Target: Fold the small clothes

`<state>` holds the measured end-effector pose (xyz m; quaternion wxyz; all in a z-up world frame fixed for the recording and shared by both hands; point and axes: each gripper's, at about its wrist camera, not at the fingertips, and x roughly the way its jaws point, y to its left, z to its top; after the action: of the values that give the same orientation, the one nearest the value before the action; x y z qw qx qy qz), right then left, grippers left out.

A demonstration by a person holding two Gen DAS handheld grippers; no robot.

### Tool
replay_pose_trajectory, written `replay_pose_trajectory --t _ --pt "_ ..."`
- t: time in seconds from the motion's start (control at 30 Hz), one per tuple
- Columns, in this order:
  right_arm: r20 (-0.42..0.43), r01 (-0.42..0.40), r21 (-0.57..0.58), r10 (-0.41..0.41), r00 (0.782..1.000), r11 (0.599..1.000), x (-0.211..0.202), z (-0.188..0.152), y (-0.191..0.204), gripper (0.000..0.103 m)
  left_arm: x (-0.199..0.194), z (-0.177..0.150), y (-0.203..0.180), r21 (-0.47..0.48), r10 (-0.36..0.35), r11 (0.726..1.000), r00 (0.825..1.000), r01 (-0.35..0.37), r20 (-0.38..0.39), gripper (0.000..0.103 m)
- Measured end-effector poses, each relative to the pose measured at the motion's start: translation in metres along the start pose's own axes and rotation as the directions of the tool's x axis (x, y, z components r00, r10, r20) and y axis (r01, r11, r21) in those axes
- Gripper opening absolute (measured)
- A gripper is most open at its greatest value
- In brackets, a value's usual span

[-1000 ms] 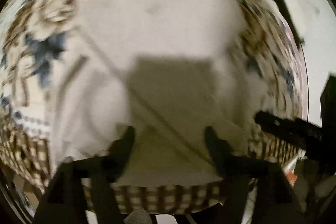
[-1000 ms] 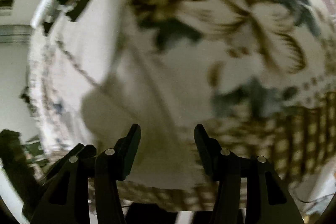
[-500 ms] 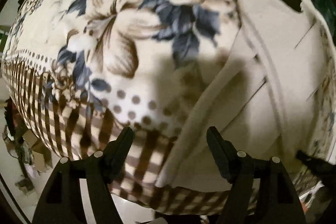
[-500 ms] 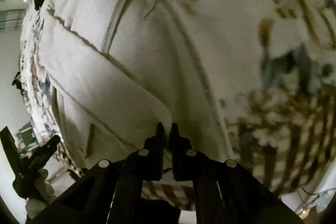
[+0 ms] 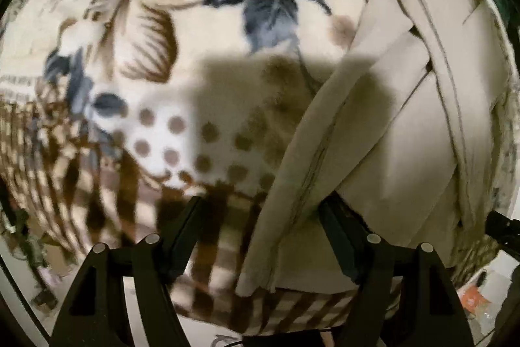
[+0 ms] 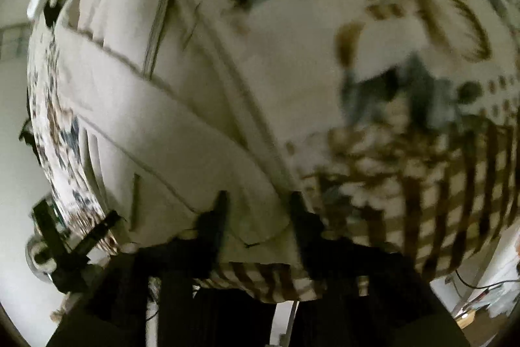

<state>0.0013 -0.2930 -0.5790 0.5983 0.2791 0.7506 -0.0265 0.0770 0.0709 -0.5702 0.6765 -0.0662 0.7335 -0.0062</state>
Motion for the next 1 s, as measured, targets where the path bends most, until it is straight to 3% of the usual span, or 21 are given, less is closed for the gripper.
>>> replay_pose_trajectory --t 0.03,0.07,0.13,0.23,0.27,0.3,0.33,0.5,0.63,0.7,0.77,0.8,0.83,0.9,0.93,0.97,1.0 --pt "0.003 0.004 0.016 -0.004 1.000 1.000 -0.003 0.000 -0.008 0.049 0.002 0.001 -0.002 0.000 -0.011 1.000 1.000 0.011 0.009 0.057" --pt "-0.005 0.006 0.037 -0.005 1.000 0.999 -0.004 -0.001 -0.019 0.049 0.002 -0.003 -0.001 0.001 -0.033 0.999 0.999 0.033 0.017 0.036" --pt "-0.036 0.001 0.070 0.001 0.999 0.998 -0.002 0.000 -0.045 0.050 -0.001 -0.008 0.002 -0.009 -0.071 0.997 0.997 0.071 0.018 0.010" --pt "-0.104 -0.068 0.116 0.080 0.991 0.991 0.022 -0.007 -0.054 0.050 -0.008 -0.020 0.017 -0.069 -0.135 0.988 0.991 0.136 0.022 0.005" --pt "-0.092 -0.117 0.152 0.131 0.987 0.982 0.022 -0.011 -0.061 0.029 -0.010 -0.023 0.022 -0.090 -0.156 0.984 0.988 0.157 0.021 0.004" --pt "-0.077 -0.128 0.161 0.141 0.987 0.979 0.021 -0.015 -0.064 0.011 -0.017 -0.022 0.031 -0.106 -0.173 0.979 0.985 0.174 0.018 0.004" --pt "-0.076 -0.117 0.155 0.130 0.989 0.981 0.020 -0.019 -0.063 0.007 -0.020 -0.028 0.036 -0.129 -0.197 0.972 0.980 0.197 0.012 0.003" --pt "0.017 -0.064 0.160 0.062 0.998 0.985 -0.021 -0.025 -0.079 0.005 -0.031 -0.044 0.057 -0.176 -0.225 0.959 0.974 0.223 0.009 0.003" --pt "-0.016 -0.060 0.123 0.062 0.998 0.991 -0.030 -0.010 -0.093 0.007 -0.024 -0.038 0.080 -0.178 -0.192 0.966 0.981 0.186 -0.020 0.003" --pt "-0.066 -0.084 0.108 0.091 0.994 0.991 -0.024 -0.007 -0.091 0.012 -0.020 -0.036 0.091 -0.183 -0.214 0.962 0.976 0.205 -0.035 0.004" --pt "-0.085 -0.094 0.107 0.103 0.991 0.990 -0.024 -0.008 -0.092 0.028 -0.015 -0.042 0.103 -0.206 -0.266 0.945 0.963 0.253 -0.036 0.005" --pt "-0.081 -0.099 0.113 0.108 0.991 0.989 -0.021 -0.012 -0.090 0.045 -0.013 -0.046 0.110 -0.219 -0.300 0.933 0.953 0.285 -0.039 0.005" --pt "-0.075 -0.106 0.122 0.115 0.990 0.987 -0.022 -0.014 -0.094 0.052 -0.013 -0.046 0.113 -0.226 -0.319 0.926 0.947 0.302 -0.042 0.006" --pt "-0.076 -0.120 0.153 0.133 0.988 0.981 -0.021 -0.017 -0.106 0.053 -0.005 -0.054 0.106 -0.237 -0.365 0.908 0.930 0.345 -0.045 0.012" --pt "-0.084 -0.127 0.165 0.143 0.986 0.978 -0.018 -0.018 -0.111 0.053 0.000 -0.059 0.106 -0.238 -0.387 0.900 0.920 0.364 -0.055 0.022" --pt "-0.095 -0.138 0.177 0.156 0.983 0.975 -0.016 -0.017 -0.117 0.053 0.005 -0.064 0.104 -0.237 -0.403 0.895 0.913 0.377 -0.070 0.040" --pt "-0.110 -0.157 0.190 0.180 0.978 0.969 -0.012 -0.018 -0.122 0.053 0.010 -0.067 0.102 -0.239 -0.417 0.890 0.905 0.388 -0.085 0.048"
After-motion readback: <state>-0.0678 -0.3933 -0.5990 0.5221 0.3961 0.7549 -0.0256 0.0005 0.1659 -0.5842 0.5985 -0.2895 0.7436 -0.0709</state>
